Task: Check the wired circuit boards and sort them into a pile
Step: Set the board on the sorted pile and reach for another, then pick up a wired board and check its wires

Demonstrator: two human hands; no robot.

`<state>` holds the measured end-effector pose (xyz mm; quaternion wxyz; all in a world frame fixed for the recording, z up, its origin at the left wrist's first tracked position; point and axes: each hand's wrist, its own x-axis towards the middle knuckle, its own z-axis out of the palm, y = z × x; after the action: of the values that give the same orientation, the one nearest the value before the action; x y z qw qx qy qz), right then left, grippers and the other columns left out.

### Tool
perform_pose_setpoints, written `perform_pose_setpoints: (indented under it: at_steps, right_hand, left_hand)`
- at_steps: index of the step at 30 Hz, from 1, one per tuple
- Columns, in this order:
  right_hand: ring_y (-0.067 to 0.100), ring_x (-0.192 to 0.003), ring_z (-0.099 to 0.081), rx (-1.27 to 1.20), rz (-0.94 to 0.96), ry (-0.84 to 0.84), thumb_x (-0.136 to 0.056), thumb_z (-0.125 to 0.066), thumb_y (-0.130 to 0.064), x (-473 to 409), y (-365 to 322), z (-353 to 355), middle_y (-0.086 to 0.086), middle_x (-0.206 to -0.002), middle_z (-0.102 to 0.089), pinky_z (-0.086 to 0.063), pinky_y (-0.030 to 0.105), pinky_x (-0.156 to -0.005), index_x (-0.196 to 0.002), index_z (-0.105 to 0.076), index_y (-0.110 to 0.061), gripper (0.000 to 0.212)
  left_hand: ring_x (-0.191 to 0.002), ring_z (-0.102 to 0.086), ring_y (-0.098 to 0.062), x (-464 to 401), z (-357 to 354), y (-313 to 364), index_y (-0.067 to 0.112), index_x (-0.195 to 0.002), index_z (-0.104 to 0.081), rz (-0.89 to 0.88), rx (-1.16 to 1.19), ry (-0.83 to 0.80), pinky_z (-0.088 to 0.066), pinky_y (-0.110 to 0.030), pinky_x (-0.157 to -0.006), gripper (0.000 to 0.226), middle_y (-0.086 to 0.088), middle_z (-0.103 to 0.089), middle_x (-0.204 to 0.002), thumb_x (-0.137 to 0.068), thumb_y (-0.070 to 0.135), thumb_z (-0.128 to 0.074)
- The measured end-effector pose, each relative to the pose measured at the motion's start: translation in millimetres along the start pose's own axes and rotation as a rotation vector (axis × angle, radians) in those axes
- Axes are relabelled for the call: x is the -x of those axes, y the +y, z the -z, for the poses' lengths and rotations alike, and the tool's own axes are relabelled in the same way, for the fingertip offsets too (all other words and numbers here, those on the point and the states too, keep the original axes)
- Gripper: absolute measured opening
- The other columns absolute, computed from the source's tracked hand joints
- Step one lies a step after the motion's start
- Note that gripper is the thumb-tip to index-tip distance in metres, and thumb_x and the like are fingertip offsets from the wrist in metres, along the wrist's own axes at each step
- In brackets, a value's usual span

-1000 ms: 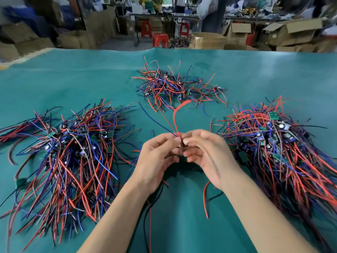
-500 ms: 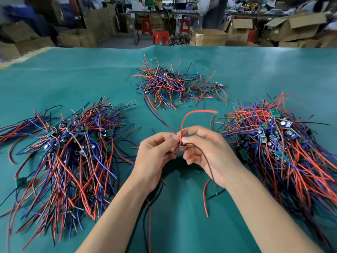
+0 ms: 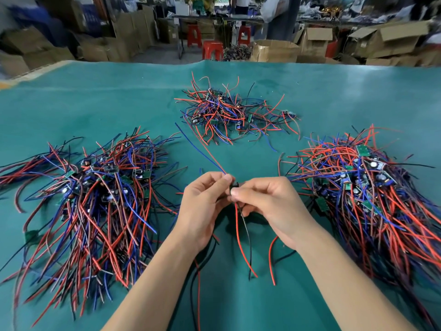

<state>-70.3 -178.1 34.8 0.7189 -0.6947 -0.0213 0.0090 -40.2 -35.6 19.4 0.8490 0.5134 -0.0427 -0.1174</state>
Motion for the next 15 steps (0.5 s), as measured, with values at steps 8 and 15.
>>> perform_pose_setpoints:
  at_steps: [8, 15]
  right_hand:
    - [0.013, -0.054, -0.056, 0.095, 0.068, 0.179, -0.073, -0.08, -0.03, -6.0, 6.5, 7.1, 0.002, -0.071, -0.066, -0.042, 0.022, -0.05, -0.087, -0.074, -0.022, 0.017]
    - [0.015, -0.054, -0.055, -0.036, -0.013, 0.228, -0.087, -0.078, -0.011, -8.2, 7.7, 15.5, 0.007, -0.065, -0.067, -0.044, 0.021, -0.048, -0.084, -0.081, -0.009, 0.005]
  left_hand:
    - [-0.07, -0.068, -0.021, 4.2, 0.7, -4.7, 0.01, -0.086, -0.067, 0.011, -0.182, -0.222, -0.055, -0.025, -0.063, 0.014, -0.014, -0.071, -0.081, -0.097, 0.015, -0.059]
    - [-0.083, -0.071, -0.023, 5.8, -1.6, -3.8, -0.001, -0.099, -0.071, 0.086, -0.184, -0.313, -0.055, -0.023, -0.067, 0.017, -0.021, -0.074, -0.1, -0.096, 0.01, -0.059]
